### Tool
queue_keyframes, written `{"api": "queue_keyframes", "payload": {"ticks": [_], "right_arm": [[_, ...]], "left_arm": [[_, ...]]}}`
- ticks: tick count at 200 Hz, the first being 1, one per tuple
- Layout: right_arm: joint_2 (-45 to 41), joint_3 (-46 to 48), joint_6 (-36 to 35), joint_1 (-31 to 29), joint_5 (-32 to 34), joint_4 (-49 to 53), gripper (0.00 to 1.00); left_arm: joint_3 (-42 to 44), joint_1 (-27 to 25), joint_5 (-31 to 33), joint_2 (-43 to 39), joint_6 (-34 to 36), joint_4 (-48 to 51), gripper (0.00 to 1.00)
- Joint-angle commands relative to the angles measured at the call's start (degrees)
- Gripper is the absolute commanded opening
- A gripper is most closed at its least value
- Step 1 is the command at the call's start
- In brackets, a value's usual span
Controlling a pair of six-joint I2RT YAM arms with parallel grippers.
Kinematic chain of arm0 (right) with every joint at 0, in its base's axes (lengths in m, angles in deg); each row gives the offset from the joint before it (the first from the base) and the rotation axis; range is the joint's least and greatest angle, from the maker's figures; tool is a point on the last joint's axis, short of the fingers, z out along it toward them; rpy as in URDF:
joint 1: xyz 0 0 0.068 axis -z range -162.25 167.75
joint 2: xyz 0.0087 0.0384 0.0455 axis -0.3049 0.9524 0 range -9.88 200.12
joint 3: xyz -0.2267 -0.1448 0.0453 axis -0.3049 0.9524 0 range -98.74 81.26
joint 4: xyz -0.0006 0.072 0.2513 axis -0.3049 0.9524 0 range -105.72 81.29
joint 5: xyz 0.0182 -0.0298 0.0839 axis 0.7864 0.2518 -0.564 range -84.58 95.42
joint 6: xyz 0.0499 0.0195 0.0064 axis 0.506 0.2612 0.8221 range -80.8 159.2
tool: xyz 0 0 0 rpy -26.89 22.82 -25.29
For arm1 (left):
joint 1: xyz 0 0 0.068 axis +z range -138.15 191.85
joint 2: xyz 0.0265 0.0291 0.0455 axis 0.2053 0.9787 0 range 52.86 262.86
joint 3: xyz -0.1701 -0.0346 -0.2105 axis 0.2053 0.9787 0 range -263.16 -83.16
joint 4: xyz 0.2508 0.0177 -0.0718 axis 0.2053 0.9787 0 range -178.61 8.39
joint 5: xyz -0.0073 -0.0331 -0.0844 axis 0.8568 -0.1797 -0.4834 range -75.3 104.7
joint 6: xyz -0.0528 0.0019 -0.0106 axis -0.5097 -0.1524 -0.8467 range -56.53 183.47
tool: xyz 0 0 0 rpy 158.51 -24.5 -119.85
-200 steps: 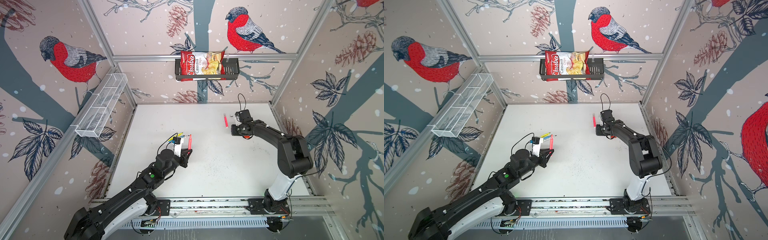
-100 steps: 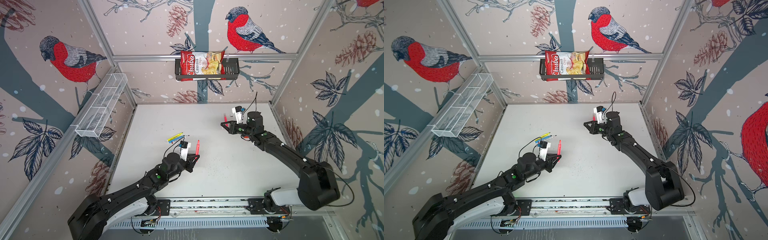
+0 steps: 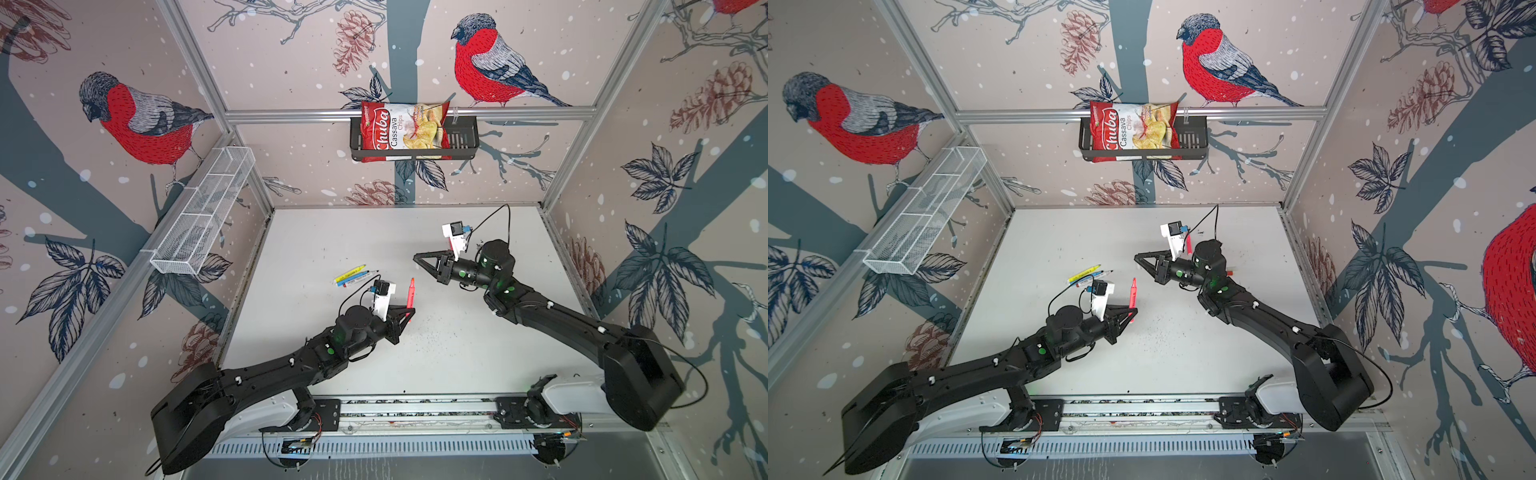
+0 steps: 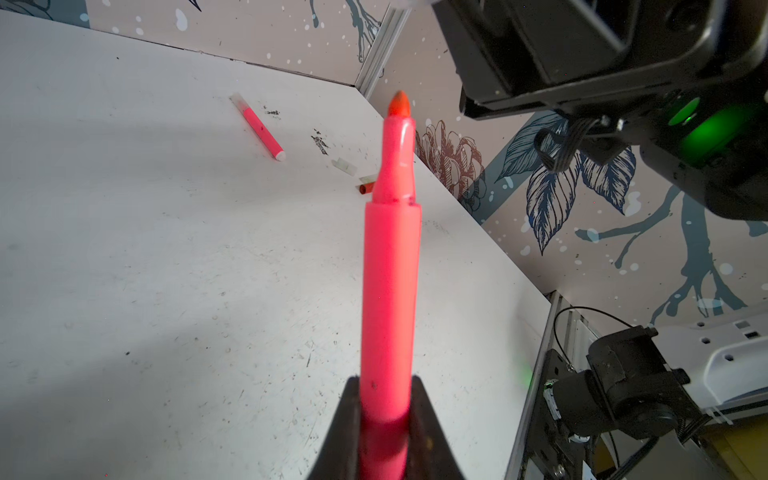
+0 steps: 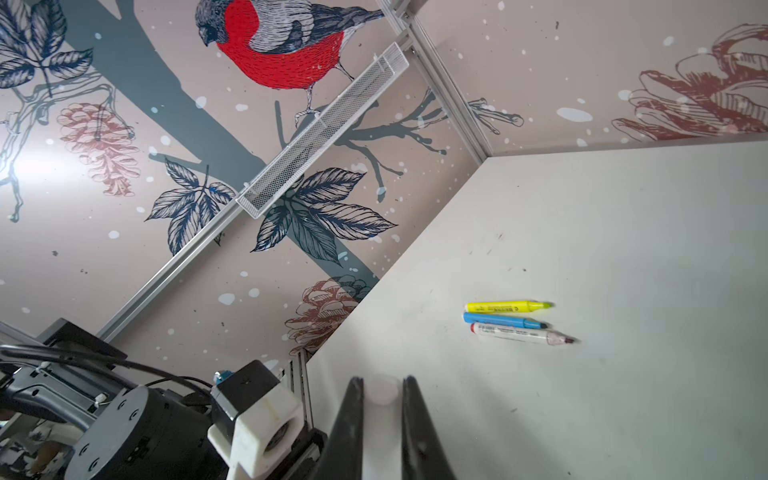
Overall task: Insert the pens into the pen caps
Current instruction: 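Carry the translucent cap with the right gripper onto the highlighter tip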
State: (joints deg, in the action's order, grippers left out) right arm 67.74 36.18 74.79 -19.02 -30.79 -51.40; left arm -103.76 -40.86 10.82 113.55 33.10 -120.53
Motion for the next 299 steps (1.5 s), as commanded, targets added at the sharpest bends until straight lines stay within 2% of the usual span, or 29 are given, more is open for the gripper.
{"api": "queue_keyframes", "payload": {"ticks": [1, 187, 299], "right_arm": [[0.3, -0.1, 1.5, -0.9, 0.3, -5.6, 0.04], [1.0, 4.1, 3.7, -5.0, 1.4, -13.1, 0.04], [0.8, 9.1, 4.4, -8.3, 2.5, -18.4, 0.04]], "left_arm": [[-0.2, -0.1, 1.0, -0.3, -0.8, -4.1, 0.0], [0.6, -0.2, 1.9, -3.8, -1.3, -4.9, 0.0], [3.1, -0.1, 3.7, -8.0, -2.4, -9.9, 0.0]]}}
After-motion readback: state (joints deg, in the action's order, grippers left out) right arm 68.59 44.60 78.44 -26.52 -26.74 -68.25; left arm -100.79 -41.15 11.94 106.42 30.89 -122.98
